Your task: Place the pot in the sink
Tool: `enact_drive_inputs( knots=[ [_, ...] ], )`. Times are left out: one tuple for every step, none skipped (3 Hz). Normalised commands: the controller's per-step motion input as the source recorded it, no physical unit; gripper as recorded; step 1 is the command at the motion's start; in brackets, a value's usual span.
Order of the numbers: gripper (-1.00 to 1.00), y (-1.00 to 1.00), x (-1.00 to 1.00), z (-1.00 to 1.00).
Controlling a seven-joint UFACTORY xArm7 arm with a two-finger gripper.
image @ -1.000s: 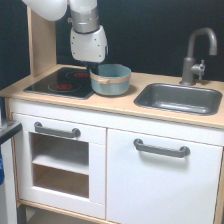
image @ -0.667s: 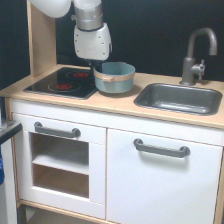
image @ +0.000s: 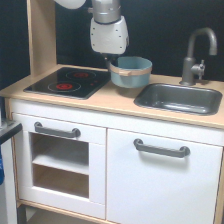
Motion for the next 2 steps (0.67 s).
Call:
enact_drive_inputs(
  knots=[
    [-1.00,0.53,1.00,-0.73],
    [-1.00,0.50,1.00,-0.80]
  ],
)
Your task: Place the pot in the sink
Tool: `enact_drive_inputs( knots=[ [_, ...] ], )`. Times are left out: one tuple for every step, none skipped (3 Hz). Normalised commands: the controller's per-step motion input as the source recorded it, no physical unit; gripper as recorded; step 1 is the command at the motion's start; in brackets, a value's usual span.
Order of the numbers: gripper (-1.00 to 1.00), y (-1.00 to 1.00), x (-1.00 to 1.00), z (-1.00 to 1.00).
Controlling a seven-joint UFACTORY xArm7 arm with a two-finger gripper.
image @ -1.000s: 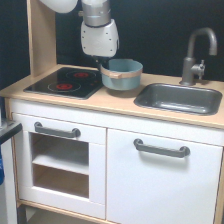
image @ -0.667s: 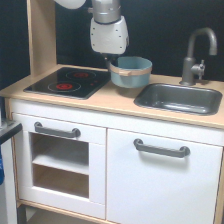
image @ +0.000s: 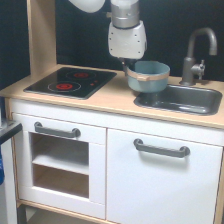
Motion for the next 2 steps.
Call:
enact_drive_inputs(
  knots=[
    [-1.00,0.35,0.98,-0.80],
    [-1.00,0.36,0.84,-0.73]
  ],
)
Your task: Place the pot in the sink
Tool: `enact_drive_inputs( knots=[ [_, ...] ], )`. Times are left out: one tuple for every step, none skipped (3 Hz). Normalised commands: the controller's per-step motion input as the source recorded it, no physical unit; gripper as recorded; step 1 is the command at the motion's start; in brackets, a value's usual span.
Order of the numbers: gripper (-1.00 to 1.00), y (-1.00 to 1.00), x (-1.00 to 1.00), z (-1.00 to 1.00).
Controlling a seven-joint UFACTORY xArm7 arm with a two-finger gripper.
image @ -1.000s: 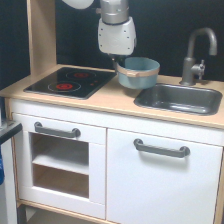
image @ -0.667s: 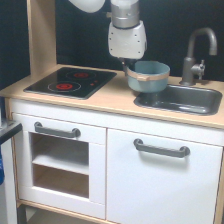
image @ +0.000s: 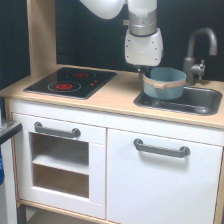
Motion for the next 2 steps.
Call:
enact_drive_inputs(
  knots=[
    [-0.60,0.25,0.07,-0.48],
    [-0.28,0.18,0.03,-0.32]
  ],
)
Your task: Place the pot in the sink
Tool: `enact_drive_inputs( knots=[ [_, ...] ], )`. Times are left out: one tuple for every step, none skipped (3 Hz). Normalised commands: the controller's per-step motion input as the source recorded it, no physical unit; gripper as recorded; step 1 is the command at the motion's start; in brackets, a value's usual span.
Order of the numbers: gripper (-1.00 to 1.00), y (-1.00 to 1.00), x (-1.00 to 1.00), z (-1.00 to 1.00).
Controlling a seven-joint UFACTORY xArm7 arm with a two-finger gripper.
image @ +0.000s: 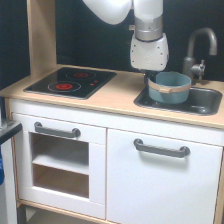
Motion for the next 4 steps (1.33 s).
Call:
enact_drive_inputs(
  knots=[
    [-0.04,0.14,0.02,-0.24],
    [-0.05,0.13,0.04,-0.24],
    [-0.09,0.13,0.05,-0.27],
    [0.12,0.10,0.00,-0.24]
  ],
)
